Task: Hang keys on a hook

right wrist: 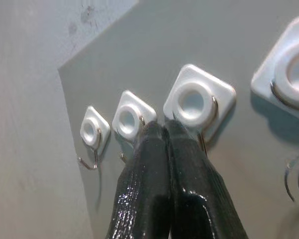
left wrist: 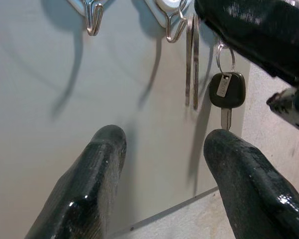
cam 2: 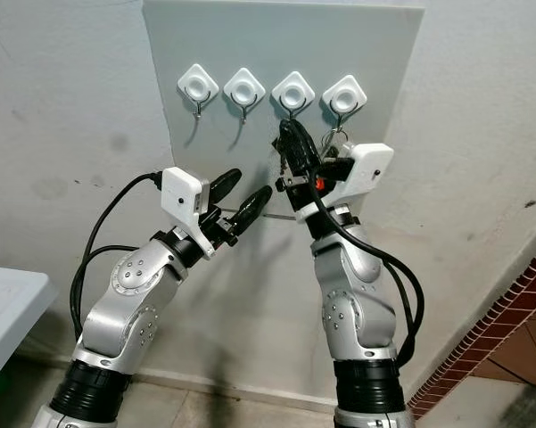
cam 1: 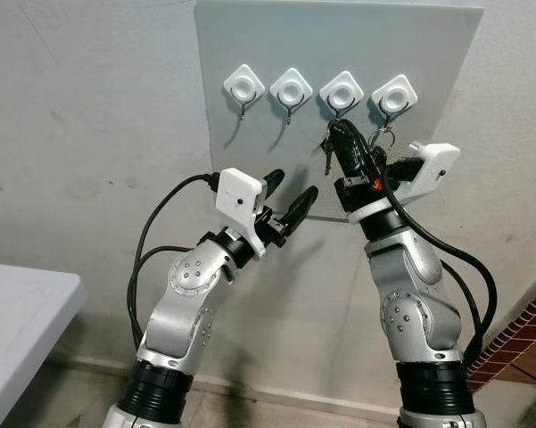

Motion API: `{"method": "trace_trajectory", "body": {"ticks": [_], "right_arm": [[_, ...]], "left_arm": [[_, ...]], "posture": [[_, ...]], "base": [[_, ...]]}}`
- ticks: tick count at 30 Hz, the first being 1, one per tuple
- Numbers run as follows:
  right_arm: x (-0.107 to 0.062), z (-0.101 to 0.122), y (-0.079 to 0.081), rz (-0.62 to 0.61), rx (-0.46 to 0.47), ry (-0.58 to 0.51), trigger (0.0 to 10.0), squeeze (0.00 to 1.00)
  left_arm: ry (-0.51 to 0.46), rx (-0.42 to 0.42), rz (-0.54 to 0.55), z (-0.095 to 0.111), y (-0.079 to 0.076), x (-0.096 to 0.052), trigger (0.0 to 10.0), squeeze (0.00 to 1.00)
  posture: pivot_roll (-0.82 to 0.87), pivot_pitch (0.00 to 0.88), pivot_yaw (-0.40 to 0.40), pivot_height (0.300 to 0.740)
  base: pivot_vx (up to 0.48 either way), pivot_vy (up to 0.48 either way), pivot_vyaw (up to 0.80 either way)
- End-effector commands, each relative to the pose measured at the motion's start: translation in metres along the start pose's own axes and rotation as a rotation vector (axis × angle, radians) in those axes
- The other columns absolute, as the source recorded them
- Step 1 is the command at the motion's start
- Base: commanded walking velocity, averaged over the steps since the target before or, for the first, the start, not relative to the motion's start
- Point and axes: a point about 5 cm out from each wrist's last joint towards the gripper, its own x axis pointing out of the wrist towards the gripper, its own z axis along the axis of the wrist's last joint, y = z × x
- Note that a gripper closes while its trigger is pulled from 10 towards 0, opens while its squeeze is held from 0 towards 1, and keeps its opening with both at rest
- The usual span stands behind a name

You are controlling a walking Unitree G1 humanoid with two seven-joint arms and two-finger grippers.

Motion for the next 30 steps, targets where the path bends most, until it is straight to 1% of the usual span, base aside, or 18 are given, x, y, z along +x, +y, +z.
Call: {"method": "trace_trajectory", "body": {"ticks": [1,5,11,15,16,17,18,19,20,24,25,30], "right_arm": [[0.006,0.005,0.001,0.014,0.009,-0.024,10.0,0.00],[0.009,0.005,0.000,0.002,0.022,-0.034,10.0,0.00],[0.009,0.004,-0.003,-0.029,0.074,-0.038,10.0,0.00],[0.002,-0.001,-0.011,-0.094,0.170,-0.037,10.0,0.00],[0.002,-0.001,-0.011,-0.094,0.170,-0.037,10.0,0.00],[0.000,-0.003,-0.013,-0.117,0.202,-0.038,10.0,0.00],[0.000,-0.003,-0.013,-0.117,0.202,-0.038,10.0,0.00],[-0.003,-0.005,-0.016,-0.141,0.243,-0.040,10.0,0.00],[-0.005,-0.006,-0.018,-0.156,0.265,-0.042,10.0,0.00],[-0.010,-0.009,-0.024,-0.196,0.298,-0.039,10.0,0.00],[-0.012,-0.011,-0.025,-0.206,0.319,-0.034,10.0,0.00],[-0.015,-0.016,-0.026,-0.229,0.366,-0.022,10.0,0.00]], "left_arm": [[-0.012,0.006,-0.009,0.005,-0.002,0.000,10.0,0.00],[-0.014,0.006,-0.008,0.005,-0.002,0.000,10.0,0.00],[-0.015,0.004,-0.006,0.005,-0.002,0.000,10.0,0.00],[-0.014,0.002,-0.004,0.005,-0.003,-0.001,10.0,0.00],[-0.014,0.002,-0.004,0.005,-0.003,-0.001,10.0,0.00],[-0.014,0.000,-0.003,0.005,-0.003,-0.001,10.0,0.00],[-0.014,0.000,-0.003,0.005,-0.003,-0.001,10.0,0.00],[-0.014,-0.001,-0.003,0.005,-0.003,-0.001,10.0,0.00],[-0.013,-0.002,-0.003,0.005,-0.003,-0.001,10.0,0.00],[-0.012,-0.003,-0.003,0.005,-0.002,-0.001,10.0,0.00],[-0.013,-0.005,-0.002,0.006,-0.002,-0.001,10.0,0.00],[-0.014,-0.011,0.003,0.007,-0.001,-0.001,10.0,0.00]], "posture": [[-0.04,0.000,0.027,0.740],[-0.03,0.000,0.024,0.740],[-0.03,0.000,0.023,0.740],[-0.03,0.000,0.022,0.740],[-0.03,0.000,0.022,0.740],[-0.03,0.000,0.023,0.740],[-0.03,0.000,0.023,0.740],[-0.03,0.000,0.024,0.740],[-0.03,0.000,0.024,0.740],[-0.03,0.000,0.026,0.740],[-0.03,0.000,0.026,0.740],[-0.03,0.002,0.025,0.740]], "base": [[0.000,0.000,0.00],[0.000,0.000,0.00],[0.000,0.000,0.00],[0.000,0.000,0.00],[0.000,0.000,0.00],[0.000,0.000,0.00],[0.000,0.000,0.00],[0.000,0.000,0.00],[0.000,0.000,0.00],[0.000,0.000,0.00],[0.000,0.000,0.00],[0.000,0.000,0.00]]}}
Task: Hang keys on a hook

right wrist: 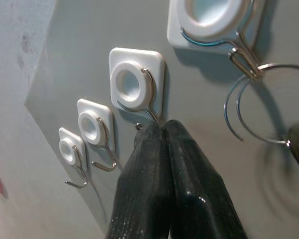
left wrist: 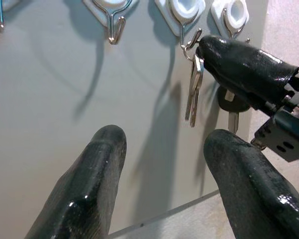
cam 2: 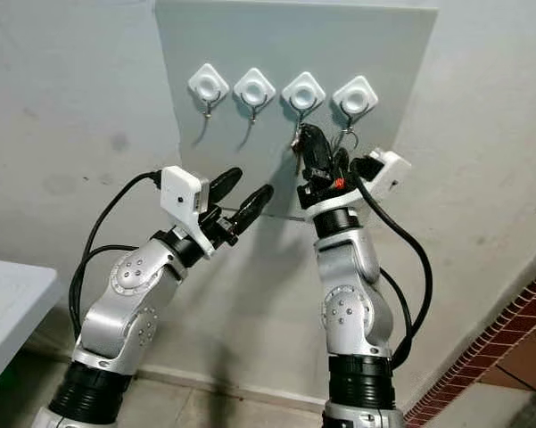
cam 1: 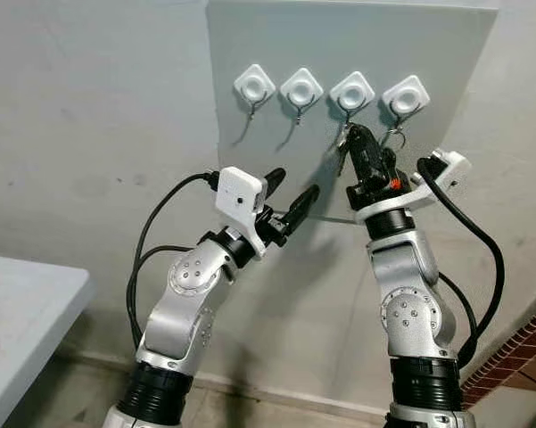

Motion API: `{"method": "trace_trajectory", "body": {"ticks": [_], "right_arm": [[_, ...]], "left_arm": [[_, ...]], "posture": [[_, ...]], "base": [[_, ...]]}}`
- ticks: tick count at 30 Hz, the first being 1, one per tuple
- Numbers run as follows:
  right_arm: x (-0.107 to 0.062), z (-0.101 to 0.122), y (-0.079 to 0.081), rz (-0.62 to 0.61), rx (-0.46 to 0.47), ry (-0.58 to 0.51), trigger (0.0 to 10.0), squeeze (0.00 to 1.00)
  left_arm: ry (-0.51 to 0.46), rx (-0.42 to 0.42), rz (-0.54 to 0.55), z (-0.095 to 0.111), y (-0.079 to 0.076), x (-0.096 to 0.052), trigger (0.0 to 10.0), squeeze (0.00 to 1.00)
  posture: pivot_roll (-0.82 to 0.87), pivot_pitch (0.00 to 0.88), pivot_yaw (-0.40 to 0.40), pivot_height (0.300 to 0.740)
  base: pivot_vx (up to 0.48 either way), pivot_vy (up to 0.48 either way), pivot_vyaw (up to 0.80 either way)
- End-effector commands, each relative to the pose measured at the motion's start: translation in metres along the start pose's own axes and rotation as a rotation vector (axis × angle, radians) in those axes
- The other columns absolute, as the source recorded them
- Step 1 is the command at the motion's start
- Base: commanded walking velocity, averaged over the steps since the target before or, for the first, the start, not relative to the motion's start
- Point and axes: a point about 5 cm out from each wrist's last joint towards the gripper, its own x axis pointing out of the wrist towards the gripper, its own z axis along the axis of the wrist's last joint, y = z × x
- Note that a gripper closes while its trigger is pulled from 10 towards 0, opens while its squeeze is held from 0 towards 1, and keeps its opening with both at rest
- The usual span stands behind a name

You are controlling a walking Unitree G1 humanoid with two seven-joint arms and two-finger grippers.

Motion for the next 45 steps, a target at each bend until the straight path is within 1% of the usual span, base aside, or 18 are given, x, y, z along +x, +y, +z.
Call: {"method": "trace_trajectory", "body": {"ticks": [1,5,6,7,9,13,24,25,26,29,31,32,33,34,39,40,41,45], "right_arm": [[-0.005,-0.003,-0.008,-0.050,0.024,0.013,10.0,0.00],[-0.006,-0.005,-0.008,-0.052,0.027,0.021,10.0,0.00],[-0.007,-0.005,-0.009,-0.050,0.019,0.026,10.0,0.68],[-0.008,-0.005,-0.009,-0.048,0.020,0.025,10.0,1.00],[-0.010,-0.006,-0.009,-0.046,0.028,0.024,10.0,1.00],[-0.017,-0.008,-0.011,-0.046,-0.035,0.035,10.0,1.00],[-0.052,-0.013,-0.027,-0.107,-0.217,0.105,10.0,1.00],[-0.063,-0.012,-0.034,-0.139,-0.252,0.118,10.0,1.00],[-0.063,-0.012,-0.034,-0.139,-0.252,0.118,10.0,1.00],[-0.079,-0.008,-0.044,-0.218,-0.297,0.118,10.0,1.00],[-0.088,-0.009,-0.048,-0.255,-0.327,0.125,10.0,1.00],[-0.088,-0.009,-0.048,-0.255,-0.327,0.125,10.0,1.00],[-0.100,-0.011,-0.056,-0.304,-0.374,0.151,10.0,1.00],[-0.103,-0.011,-0.058,-0.317,-0.388,0.159,10.0,1.00],[-0.120,-0.012,-0.066,-0.374,-0.435,0.192,10.0,1.00],[-0.130,-0.014,-0.070,-0.399,-0.443,0.210,10.0,0.00],[-0.143,-0.018,-0.075,-0.437,-0.457,0.242,10.0,0.00],[-0.158,-0.022,-0.079,-0.478,-0.482,0.275,10.0,0.00]], "left_arm": [[-0.004,0.002,0.005,0.003,0.000,-0.001,10.0,0.00],[-0.004,-0.001,0.009,0.003,0.000,-0.001,10.0,0.00],[-0.003,-0.002,0.013,0.003,0.000,-0.001,10.0,0.00],[-0.003,-0.002,0.015,0.003,0.001,-0.001,10.0,0.00],[-0.004,-0.004,0.017,0.003,0.000,-0.002,10.0,0.00],[0.000,-0.006,0.030,0.001,0.002,-0.003,10.0,0.00],[0.058,-0.077,0.167,-0.020,0.016,-0.015,10.0,0.00],[0.087,-0.115,0.215,-0.029,0.019,-0.021,10.0,0.00],[0.087,-0.115,0.215,-0.029,0.019,-0.021,10.0,0.00],[0.116,-0.130,0.269,-0.041,0.022,-0.032,10.0,0.00],[0.118,-0.173,0.289,-0.048,0.023,-0.040,10.0,0.00],[0.118,-0.173,0.289,-0.048,0.023,-0.040,10.0,0.00],[0.166,-0.184,0.355,-0.061,0.029,-0.050,10.0,0.00],[0.180,-0.186,0.374,-0.065,0.031,-0.053,10.0,0.00],[0.189,-0.203,0.455,-0.077,0.039,-0.068,10.0,0.00],[0.218,-0.207,0.490,-0.085,0.043,-0.074,10.0,0.00],[0.253,-0.225,0.540,-0.095,0.048,-0.083,10.0,0.00],[0.271,-0.263,0.597,-0.104,0.053,-0.095,10.0,0.00]], "posture": [[-0.03,0.002,0.025,0.740],[-0.03,0.003,0.023,0.740],[-0.03,0.005,0.023,0.740],[-0.03,0.005,0.023,0.740],[-0.03,0.006,0.021,0.740],[-0.03,0.007,0.021,0.740],[-0.03,0.004,0.025,0.740],[-0.03,0.003,0.026,0.740],[-0.03,0.003,0.026,0.740],[-0.03,0.002,0.026,0.740],[-0.04,0.001,0.029,0.740],[-0.04,0.001,0.029,0.740],[-0.05,0.000,0.032,0.740],[-0.05,0.000,0.032,0.740],[-0.05,0.000,0.036,0.740],[-0.05,0.000,0.039,0.740],[-0.05,0.000,0.042,0.740],[-0.06,0.000,0.045,0.740]], "base": [[0.000,0.000,0.00],[0.000,0.000,0.00],[0.000,0.000,0.00],[0.000,0.000,0.00],[0.000,0.000,0.00],[0.000,0.000,0.00],[0.000,0.000,0.00],[0.000,0.000,0.00],[0.000,0.000,0.00],[0.000,0.000,0.00],[0.000,0.000,0.00],[0.000,0.000,0.00],[0.000,0.000,0.00],[0.000,0.000,0.00],[0.000,0.000,0.00],[0.000,0.000,0.00],[0.000,0.000,0.00],[0.000,0.000,0.00]]}}
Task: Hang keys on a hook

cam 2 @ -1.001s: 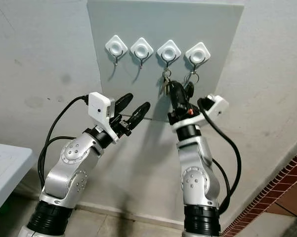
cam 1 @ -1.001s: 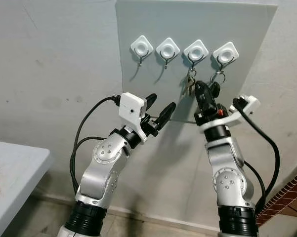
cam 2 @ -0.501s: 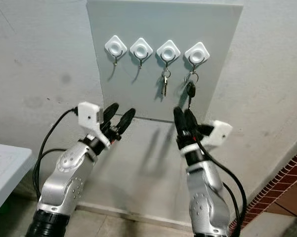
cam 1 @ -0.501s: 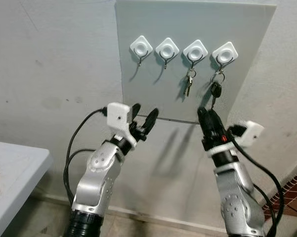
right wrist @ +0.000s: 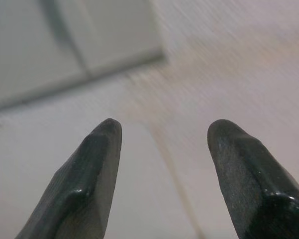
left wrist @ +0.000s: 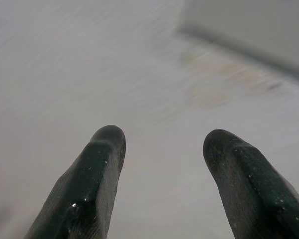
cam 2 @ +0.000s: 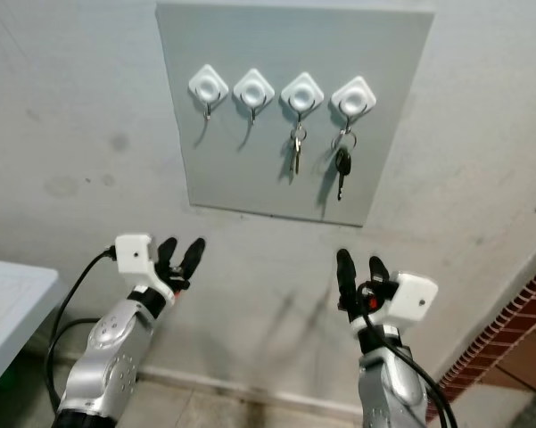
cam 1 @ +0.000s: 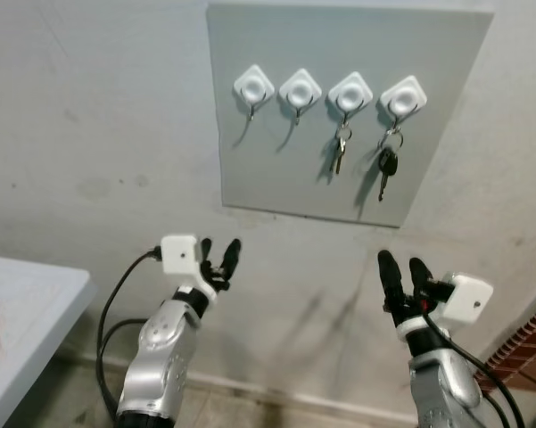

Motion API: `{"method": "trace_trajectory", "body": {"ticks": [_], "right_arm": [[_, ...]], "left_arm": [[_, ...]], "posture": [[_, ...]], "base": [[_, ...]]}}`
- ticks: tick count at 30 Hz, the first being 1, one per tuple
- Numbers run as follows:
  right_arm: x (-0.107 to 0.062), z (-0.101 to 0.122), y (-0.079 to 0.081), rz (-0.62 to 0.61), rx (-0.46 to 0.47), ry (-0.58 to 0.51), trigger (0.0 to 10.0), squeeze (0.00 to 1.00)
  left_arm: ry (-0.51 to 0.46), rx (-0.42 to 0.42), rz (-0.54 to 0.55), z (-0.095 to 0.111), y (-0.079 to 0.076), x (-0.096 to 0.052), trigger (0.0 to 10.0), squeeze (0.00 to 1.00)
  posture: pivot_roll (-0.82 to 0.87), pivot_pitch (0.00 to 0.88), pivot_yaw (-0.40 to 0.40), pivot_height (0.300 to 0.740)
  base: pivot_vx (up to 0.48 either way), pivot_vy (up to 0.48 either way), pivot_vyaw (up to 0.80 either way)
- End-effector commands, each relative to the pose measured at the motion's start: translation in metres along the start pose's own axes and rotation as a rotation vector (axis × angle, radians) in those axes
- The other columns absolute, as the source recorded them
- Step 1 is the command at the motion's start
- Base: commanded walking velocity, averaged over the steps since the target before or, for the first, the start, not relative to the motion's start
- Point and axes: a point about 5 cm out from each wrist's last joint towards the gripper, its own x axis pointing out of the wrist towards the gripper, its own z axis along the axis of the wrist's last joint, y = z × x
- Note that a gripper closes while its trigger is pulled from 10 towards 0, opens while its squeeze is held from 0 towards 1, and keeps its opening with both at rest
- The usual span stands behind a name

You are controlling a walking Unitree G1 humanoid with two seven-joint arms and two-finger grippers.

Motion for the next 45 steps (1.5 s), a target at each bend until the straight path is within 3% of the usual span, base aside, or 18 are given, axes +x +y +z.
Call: {"method": "trace_trajectory", "body": {"ticks": [1,5,13,20,25,30,35,45], "right_arm": [[-0.001,0.001,0.000,-0.010,-0.017,-0.014,10.0,0.00],[-0.014,-0.003,-0.001,-0.046,-0.077,-0.010,10.0,0.00],[-0.025,0.001,0.003,-0.068,-0.236,-0.041,10.0,0.00],[-0.032,-0.009,0.002,-0.076,-0.272,-0.008,10.0,0.00],[-0.036,-0.012,0.001,-0.061,-0.320,0.011,10.0,0.00],[-0.033,-0.013,-0.005,-0.010,-0.345,0.031,10.0,0.00],[-0.020,-0.008,-0.012,0.034,-0.384,0.030,10.0,0.00],[-0.013,-0.003,-0.014,0.032,-0.378,0.016,10.0,0.00]], "left_arm": [[-0.003,0.007,0.014,-0.002,0.004,-0.002,10.0,0.00],[-0.046,0.039,0.010,-0.004,0.009,-0.013,10.0,0.00],[-0.102,0.112,-0.022,-0.002,0.004,-0.024,10.0,0.00],[-0.082,0.141,-0.024,-0.009,0.009,-0.031,10.0,0.00],[-0.057,0.211,-0.074,-0.014,0.008,-0.039,10.0,0.00],[-0.036,0.227,-0.112,-0.016,0.009,-0.037,10.0,0.00],[-0.021,0.277,-0.169,-0.013,0.008,-0.027,10.0,0.00],[-0.032,0.244,-0.139,-0.007,0.011,-0.018,10.0,0.00]], "posture": [[-0.06,0.000,0.045,0.740],[-0.06,0.000,0.046,0.740],[-0.06,0.000,0.049,0.740],[-0.06,0.000,0.053,0.740],[-0.06,0.002,0.056,0.740],[-0.06,0.008,0.058,0.740],[-0.06,0.010,0.055,0.740],[-0.06,0.012,0.052,0.740]], "base": [[0.000,0.000,0.00],[0.000,0.000,0.00],[0.000,0.000,0.00],[0.000,0.000,0.00],[0.000,0.000,0.00],[0.000,0.000,0.00],[0.000,0.000,0.00],[0.000,0.000,0.00]]}}
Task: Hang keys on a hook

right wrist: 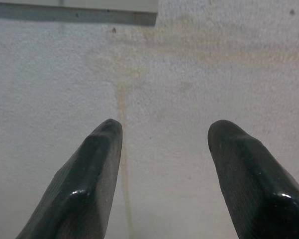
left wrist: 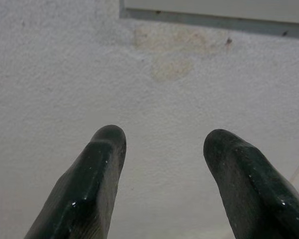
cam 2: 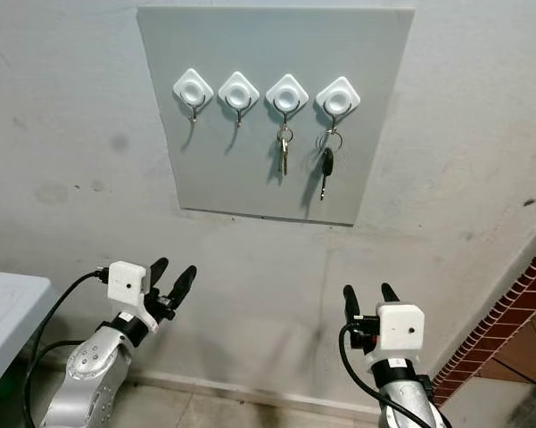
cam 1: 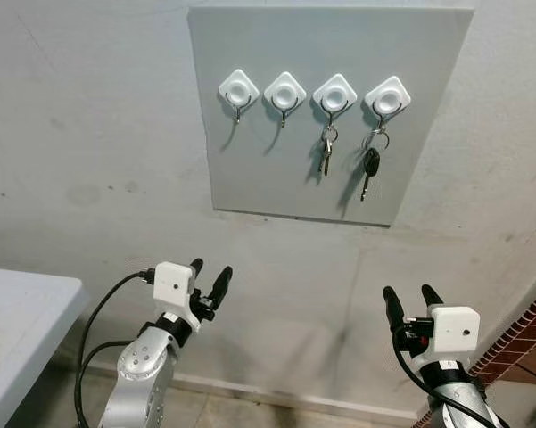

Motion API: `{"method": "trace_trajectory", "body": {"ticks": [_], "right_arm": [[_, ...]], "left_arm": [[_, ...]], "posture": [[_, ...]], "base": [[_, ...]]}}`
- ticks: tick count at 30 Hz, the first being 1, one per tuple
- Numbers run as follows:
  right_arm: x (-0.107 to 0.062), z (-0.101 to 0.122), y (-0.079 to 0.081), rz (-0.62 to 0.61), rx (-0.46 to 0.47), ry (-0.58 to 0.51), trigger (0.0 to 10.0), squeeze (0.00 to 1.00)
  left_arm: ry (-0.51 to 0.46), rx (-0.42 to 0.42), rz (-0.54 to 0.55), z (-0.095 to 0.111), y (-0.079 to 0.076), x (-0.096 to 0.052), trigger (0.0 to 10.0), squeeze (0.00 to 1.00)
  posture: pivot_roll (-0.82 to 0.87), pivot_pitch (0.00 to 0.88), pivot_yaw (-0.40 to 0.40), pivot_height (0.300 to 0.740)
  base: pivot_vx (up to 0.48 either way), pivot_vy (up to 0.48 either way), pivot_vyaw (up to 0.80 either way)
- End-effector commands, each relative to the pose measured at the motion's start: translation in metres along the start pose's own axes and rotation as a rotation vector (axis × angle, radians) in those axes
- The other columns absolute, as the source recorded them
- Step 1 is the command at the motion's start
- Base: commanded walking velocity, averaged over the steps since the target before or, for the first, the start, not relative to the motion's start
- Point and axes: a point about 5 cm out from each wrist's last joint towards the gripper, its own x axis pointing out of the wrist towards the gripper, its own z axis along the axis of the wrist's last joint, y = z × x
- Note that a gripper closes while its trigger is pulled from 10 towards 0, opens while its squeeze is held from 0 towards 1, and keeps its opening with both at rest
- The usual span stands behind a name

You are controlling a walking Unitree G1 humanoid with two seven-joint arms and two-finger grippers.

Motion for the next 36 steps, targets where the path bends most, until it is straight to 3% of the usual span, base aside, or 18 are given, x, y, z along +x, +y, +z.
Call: {"method": "trace_trajectory", "body": {"ticks": [1,15,21,28,36], "right_arm": [[0.001,0.002,0.003,-0.002,0.001,-0.012,10.0,0.00],[0.003,0.000,0.011,-0.001,0.005,-0.012,10.0,0.00],[0.003,0.000,0.009,-0.011,0.006,-0.013,10.0,0.00],[0.002,0.001,0.011,-0.019,0.020,-0.017,10.0,0.00],[0.008,0.002,0.016,0.001,0.034,-0.020,10.0,0.00]], "left_arm": [[-0.013,-0.001,0.039,0.003,0.005,0.005,10.0,0.00],[-0.045,0.027,0.055,0.011,0.008,0.015,10.0,0.00],[-0.050,0.027,0.067,0.008,0.003,0.014,10.0,0.00],[-0.054,0.038,0.057,0.001,-0.012,-0.001,10.0,0.00],[-0.065,0.027,0.072,0.007,-0.007,0.004,10.0,0.00]], "posture": [[-0.06,0.012,0.052,0.740],[-0.06,0.010,0.047,0.740],[-0.06,0.003,0.045,0.740],[-0.06,0.000,0.038,0.740],[-0.05,0.003,0.031,0.740]], "base": [[0.000,0.000,0.00],[0.000,0.000,0.77],[0.000,0.000,0.80],[0.000,0.000,0.80],[0.000,0.000,0.80]]}}
